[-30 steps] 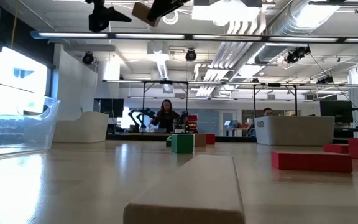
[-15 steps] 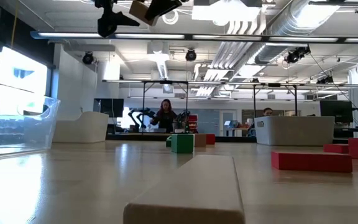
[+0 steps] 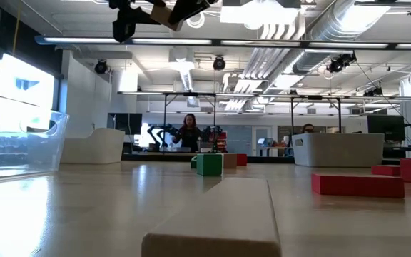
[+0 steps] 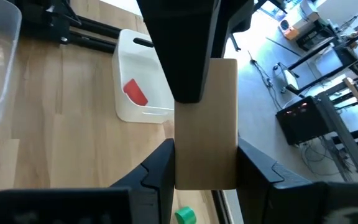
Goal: Sort & place blocks by color
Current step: Put the cream rectangle into the transparent bin
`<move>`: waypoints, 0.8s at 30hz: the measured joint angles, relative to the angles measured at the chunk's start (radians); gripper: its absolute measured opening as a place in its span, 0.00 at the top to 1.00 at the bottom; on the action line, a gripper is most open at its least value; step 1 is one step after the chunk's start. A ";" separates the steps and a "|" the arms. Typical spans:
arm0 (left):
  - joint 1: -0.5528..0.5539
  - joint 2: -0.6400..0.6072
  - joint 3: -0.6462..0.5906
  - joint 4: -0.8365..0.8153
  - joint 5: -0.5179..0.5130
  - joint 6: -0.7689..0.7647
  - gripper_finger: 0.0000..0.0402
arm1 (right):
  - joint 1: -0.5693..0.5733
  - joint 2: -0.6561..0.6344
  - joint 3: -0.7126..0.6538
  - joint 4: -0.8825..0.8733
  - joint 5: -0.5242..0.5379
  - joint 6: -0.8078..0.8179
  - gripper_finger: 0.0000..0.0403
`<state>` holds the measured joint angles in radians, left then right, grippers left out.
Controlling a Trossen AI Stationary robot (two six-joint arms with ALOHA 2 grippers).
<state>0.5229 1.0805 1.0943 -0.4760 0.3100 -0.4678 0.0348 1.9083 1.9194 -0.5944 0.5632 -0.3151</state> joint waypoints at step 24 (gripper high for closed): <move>-0.074 -0.014 0.000 -0.339 -0.073 0.082 0.74 | 0.038 0.000 0.000 -0.098 -0.014 0.177 0.44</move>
<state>0.4486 1.0665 1.0943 -0.8153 0.2374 -0.3855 0.0728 1.9083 1.9190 -0.6926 0.5491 -0.1377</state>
